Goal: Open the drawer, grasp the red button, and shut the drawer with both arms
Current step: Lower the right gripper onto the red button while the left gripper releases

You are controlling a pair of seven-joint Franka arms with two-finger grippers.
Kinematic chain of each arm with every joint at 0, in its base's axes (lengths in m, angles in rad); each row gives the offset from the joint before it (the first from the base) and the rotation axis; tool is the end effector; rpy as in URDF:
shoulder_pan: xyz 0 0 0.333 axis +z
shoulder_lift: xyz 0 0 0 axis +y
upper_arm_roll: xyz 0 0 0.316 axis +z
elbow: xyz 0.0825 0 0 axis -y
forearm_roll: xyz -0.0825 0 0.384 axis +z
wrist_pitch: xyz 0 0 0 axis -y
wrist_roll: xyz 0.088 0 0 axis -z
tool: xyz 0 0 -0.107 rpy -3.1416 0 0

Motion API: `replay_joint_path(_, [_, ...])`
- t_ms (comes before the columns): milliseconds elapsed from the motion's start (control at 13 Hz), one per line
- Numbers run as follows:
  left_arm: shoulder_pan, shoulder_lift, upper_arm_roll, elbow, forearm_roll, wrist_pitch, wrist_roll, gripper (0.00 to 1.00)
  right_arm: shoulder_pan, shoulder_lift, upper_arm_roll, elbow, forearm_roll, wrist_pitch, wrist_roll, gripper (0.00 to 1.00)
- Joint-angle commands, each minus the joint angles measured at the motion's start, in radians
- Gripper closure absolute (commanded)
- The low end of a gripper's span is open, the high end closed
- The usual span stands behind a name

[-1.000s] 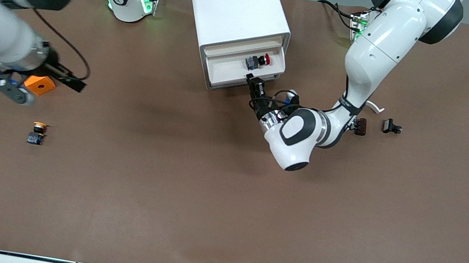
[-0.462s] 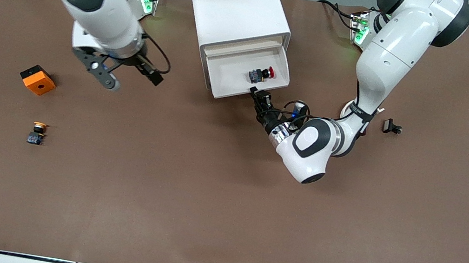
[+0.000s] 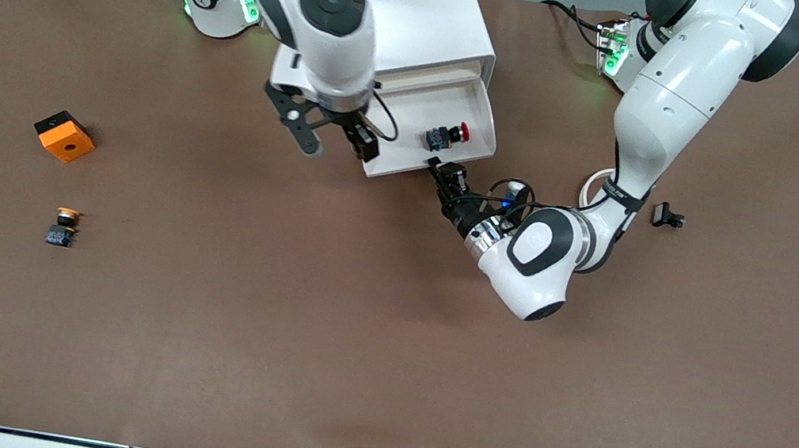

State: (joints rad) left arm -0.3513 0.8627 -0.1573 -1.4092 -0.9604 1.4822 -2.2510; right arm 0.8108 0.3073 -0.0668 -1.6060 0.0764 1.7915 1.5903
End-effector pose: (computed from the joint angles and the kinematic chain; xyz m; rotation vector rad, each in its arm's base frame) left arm 0.5439 -0.3873 0.2068 -1.1029 -1.9038 1.5178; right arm 0.4622 0.4399 0.4416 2.7667 -1.2783 -0.1470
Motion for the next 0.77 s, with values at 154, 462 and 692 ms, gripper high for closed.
replay_joint_path(154, [0.043,-0.005,0.005,0.099,-0.001,-0.016,0.024,0.00,0.059,0.044,-0.013,0.037,0.003,0.019,0.100,0.00])
replay_joint_path(462, [0.068,-0.014,-0.001,0.187,0.162,-0.039,0.060,0.00,0.097,0.065,-0.013,0.038,0.025,0.074,0.192,0.00])
replay_joint_path(692, [0.064,-0.066,-0.004,0.188,0.439,-0.048,0.239,0.00,0.110,0.136,-0.013,0.106,0.098,0.077,0.230,0.00])
